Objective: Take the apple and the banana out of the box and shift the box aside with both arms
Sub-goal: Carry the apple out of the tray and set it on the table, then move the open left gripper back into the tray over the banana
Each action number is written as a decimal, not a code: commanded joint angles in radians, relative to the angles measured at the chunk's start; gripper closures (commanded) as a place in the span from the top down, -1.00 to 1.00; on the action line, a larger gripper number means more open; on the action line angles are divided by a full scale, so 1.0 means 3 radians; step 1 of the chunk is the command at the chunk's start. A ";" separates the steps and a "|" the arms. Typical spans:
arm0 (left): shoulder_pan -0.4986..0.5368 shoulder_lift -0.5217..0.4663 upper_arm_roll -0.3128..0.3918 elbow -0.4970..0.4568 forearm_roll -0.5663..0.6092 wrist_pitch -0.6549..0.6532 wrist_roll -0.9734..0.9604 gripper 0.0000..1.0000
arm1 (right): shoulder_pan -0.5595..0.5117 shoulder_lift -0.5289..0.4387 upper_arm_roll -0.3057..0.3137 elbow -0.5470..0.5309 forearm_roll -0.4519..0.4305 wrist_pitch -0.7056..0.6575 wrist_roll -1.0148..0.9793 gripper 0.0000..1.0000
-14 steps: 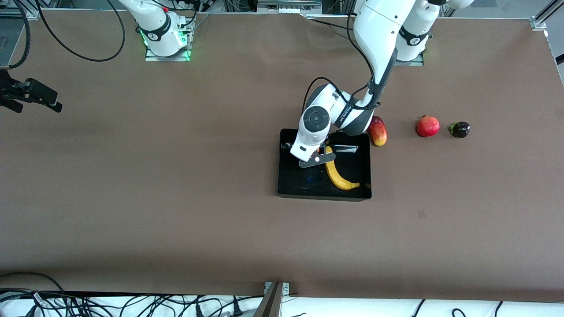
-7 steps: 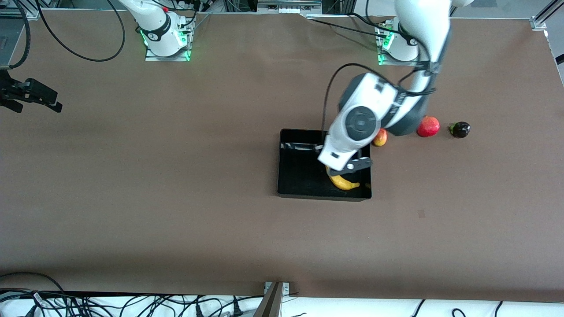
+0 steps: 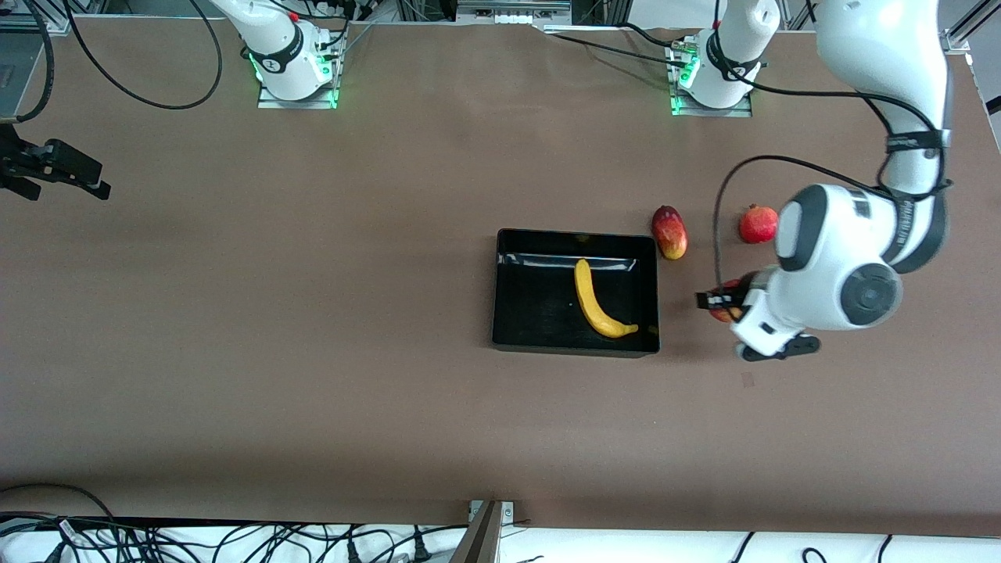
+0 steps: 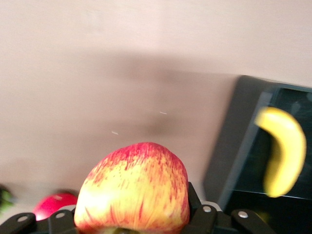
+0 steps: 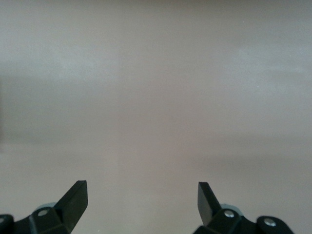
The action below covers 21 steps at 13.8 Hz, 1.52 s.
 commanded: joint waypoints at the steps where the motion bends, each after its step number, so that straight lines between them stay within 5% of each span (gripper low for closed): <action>1: 0.0167 0.0129 -0.0008 -0.0039 0.0270 0.0286 0.0271 -1.00 | 0.0001 0.0042 0.0001 0.0093 0.0058 -0.0066 0.0038 1.00; 6: 0.0269 0.0554 -0.0003 -0.0259 0.0296 0.1360 0.0389 -1.00 | 0.0001 0.0042 0.0001 0.0093 0.0058 -0.0066 0.0038 1.00; 10: 0.0275 0.0661 -0.0003 -0.0367 0.0357 0.1607 0.0383 -1.00 | 0.0001 0.0042 0.0001 0.0093 0.0058 -0.0066 0.0038 1.00; 11: 0.0280 0.0666 -0.0003 -0.0377 0.0363 0.1673 0.0383 -0.70 | 0.0001 0.0042 0.0001 0.0093 0.0058 -0.0066 0.0038 1.00; 12: 0.0295 0.0677 -0.0003 -0.0377 0.0388 0.1683 0.0389 0.12 | 0.0001 0.0042 0.0001 0.0093 0.0058 -0.0066 0.0038 1.00; 14: 0.0295 0.0677 -0.0003 -0.0377 0.0455 0.1673 0.0353 1.00 | 0.0001 0.0042 0.0001 0.0093 0.0058 -0.0066 0.0038 1.00; 18: 0.0260 0.0443 -0.0008 -0.0351 0.0455 0.1226 0.0231 1.00 | 0.0001 0.0047 0.0001 0.0093 0.0058 -0.0066 0.0038 1.00; 21: -0.0067 0.0038 -0.0013 -0.0321 0.0409 0.0697 -0.0498 1.00 | 0.0001 0.0042 0.0001 0.0093 0.0058 -0.0066 0.0038 1.00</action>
